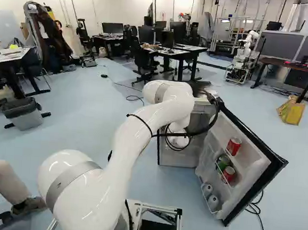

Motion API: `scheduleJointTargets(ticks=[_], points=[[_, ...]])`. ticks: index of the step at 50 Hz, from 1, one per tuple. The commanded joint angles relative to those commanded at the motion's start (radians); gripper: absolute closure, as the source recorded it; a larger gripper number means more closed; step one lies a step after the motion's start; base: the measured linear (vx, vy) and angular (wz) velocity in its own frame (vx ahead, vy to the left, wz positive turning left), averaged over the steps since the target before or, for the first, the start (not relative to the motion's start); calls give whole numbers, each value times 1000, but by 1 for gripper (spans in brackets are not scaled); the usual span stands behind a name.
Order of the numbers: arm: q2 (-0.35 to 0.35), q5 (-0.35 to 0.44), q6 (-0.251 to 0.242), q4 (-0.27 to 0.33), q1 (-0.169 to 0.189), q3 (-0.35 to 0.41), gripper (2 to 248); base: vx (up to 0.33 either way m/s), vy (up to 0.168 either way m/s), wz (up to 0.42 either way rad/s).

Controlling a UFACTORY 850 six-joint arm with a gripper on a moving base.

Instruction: Grab a drink from the fridge

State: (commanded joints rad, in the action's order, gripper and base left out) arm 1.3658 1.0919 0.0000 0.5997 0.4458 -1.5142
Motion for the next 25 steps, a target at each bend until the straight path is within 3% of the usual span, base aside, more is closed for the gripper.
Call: scheduleJointTargets(ticks=[1,25], points=[[0,0,0,0,0,0,153,0,0,0],[0,0,0,0,0,0,157,0,0,0]])
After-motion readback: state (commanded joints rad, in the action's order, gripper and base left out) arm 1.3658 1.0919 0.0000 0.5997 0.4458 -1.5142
